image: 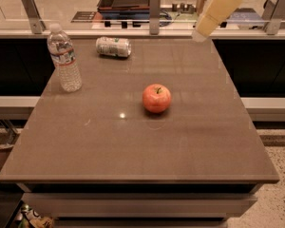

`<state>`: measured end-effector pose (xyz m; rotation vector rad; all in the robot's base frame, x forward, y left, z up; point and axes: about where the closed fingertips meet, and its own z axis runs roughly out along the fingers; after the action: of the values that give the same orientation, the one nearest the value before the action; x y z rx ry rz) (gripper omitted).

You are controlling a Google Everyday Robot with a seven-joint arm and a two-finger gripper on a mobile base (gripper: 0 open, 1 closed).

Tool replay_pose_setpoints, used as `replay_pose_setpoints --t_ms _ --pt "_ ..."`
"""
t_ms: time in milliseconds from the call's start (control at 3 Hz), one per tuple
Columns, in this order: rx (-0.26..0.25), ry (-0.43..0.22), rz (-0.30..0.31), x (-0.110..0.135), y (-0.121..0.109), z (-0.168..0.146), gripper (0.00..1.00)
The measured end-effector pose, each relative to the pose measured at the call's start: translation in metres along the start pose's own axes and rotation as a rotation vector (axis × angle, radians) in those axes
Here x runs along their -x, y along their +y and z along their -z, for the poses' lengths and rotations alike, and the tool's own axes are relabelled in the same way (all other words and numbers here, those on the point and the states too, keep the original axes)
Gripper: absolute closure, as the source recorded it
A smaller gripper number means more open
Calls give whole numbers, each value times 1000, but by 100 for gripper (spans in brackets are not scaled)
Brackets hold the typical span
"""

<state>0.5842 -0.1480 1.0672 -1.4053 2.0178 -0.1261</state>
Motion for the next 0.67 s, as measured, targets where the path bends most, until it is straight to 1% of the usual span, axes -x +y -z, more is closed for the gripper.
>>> replay_pose_setpoints --t_ms 333,667 --pt "-37 28 -38 16 -18 -22 0" --pt "-72 6 -104 22 -33 -41 0"
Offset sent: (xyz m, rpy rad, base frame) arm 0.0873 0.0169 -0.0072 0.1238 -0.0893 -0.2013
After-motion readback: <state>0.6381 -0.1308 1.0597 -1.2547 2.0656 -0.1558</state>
